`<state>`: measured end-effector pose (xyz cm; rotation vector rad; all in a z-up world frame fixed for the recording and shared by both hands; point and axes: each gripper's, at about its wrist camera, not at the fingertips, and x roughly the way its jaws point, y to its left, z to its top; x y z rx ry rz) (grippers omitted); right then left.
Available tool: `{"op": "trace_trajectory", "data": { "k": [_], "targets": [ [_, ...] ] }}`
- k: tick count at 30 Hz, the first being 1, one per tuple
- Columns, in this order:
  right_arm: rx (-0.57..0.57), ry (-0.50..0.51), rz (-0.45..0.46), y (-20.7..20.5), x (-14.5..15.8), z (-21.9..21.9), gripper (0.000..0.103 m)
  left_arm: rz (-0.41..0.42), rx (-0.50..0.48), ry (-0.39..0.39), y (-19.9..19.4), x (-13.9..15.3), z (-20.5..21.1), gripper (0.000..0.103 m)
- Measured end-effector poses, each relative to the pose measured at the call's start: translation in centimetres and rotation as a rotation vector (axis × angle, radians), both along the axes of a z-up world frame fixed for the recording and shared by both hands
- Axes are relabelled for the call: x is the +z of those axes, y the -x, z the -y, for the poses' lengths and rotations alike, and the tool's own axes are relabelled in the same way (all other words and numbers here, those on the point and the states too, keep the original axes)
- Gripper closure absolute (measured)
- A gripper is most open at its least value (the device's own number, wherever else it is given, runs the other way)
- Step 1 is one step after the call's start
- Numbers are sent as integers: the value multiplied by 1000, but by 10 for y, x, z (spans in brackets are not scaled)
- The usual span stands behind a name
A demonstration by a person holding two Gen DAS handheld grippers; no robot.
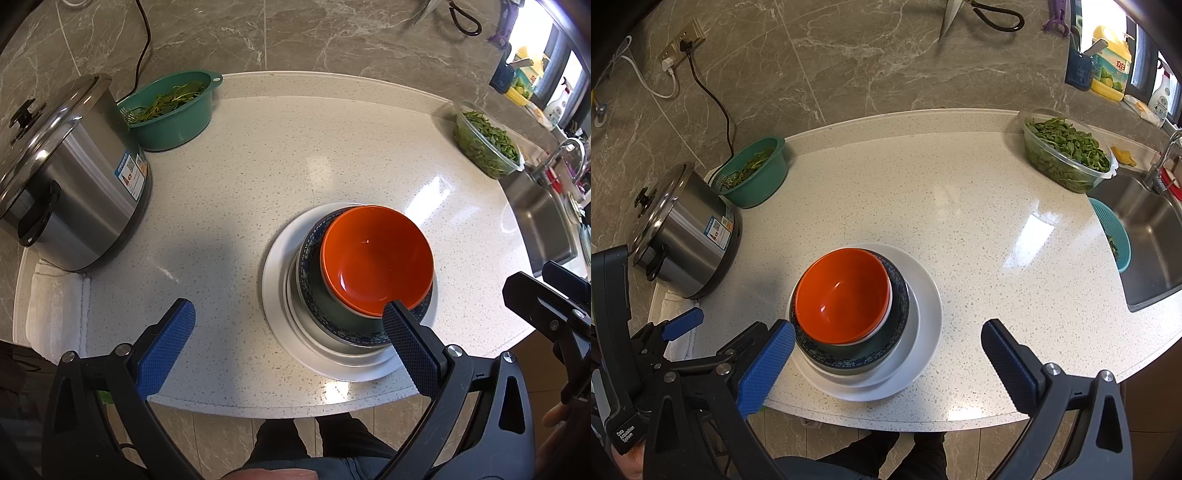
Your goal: Organize plates and bowls
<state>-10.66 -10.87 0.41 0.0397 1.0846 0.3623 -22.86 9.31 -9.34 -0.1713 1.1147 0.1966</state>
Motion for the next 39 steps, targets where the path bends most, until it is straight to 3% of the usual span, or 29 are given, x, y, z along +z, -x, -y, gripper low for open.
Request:
{"op": "trace_trajectory", "data": {
  "k": [39],
  "targets": [
    [7, 0, -19, -14, -9, 2, 0, -23, 11, 10, -16, -11, 0, 0]
  ]
}}
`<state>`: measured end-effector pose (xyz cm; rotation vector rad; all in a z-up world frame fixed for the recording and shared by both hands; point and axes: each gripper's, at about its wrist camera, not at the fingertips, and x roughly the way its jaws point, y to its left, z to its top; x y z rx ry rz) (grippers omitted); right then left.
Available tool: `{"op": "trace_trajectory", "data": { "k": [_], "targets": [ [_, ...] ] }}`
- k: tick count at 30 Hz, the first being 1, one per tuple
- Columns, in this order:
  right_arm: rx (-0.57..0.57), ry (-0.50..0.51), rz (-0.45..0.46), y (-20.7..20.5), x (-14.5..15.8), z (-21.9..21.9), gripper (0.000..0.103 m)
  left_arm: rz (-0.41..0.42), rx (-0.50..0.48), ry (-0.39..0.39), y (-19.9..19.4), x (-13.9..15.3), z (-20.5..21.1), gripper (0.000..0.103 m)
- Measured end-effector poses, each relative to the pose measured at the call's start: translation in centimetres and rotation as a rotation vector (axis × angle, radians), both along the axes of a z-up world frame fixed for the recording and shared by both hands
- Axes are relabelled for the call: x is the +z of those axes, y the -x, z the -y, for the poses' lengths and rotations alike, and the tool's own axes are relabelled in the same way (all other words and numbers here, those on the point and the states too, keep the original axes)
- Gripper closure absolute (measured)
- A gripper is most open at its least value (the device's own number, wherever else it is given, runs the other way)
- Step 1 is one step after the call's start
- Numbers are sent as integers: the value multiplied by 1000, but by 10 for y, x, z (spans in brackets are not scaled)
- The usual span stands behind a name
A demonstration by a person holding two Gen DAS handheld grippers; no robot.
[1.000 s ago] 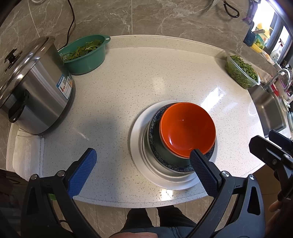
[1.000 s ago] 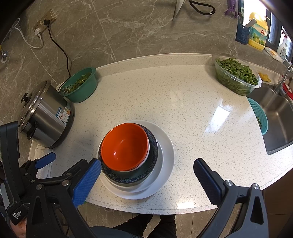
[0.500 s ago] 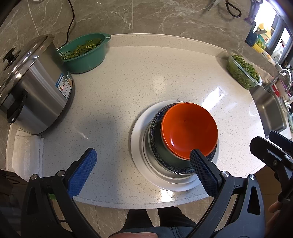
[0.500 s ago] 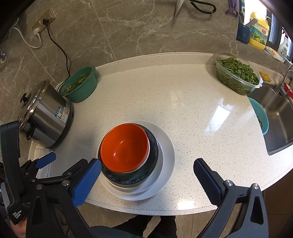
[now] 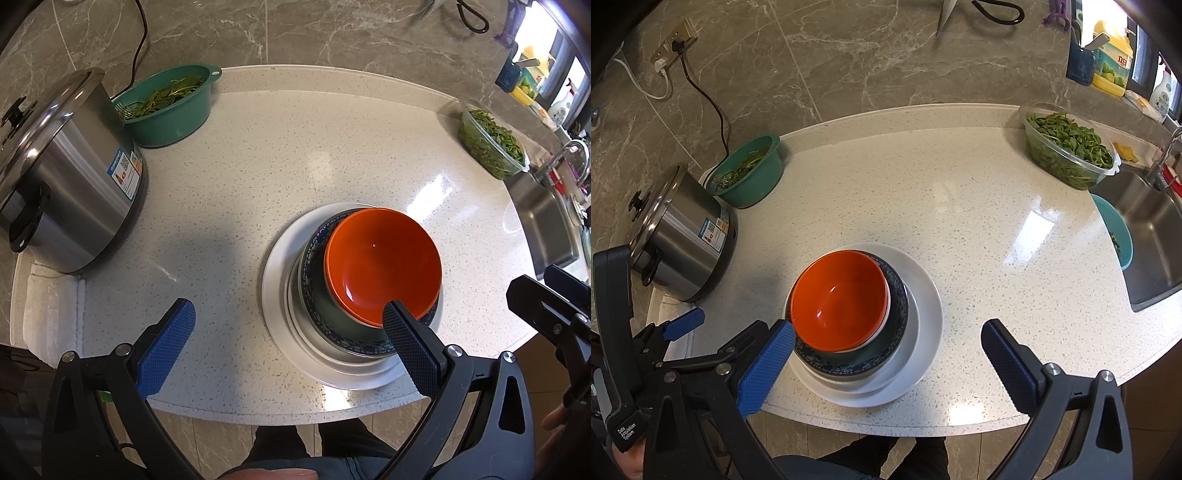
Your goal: Organize plates and bowls
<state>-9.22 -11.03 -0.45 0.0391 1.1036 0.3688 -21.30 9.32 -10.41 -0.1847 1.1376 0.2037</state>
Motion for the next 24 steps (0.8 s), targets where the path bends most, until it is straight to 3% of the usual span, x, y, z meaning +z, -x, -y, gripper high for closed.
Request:
{"op": "trace_trajectory", "data": {
  "k": [24],
  "targets": [
    [-6, -5, -11, -7, -3, 1, 0, 6, 16, 3, -7, -3, -1, 0]
  ]
}}
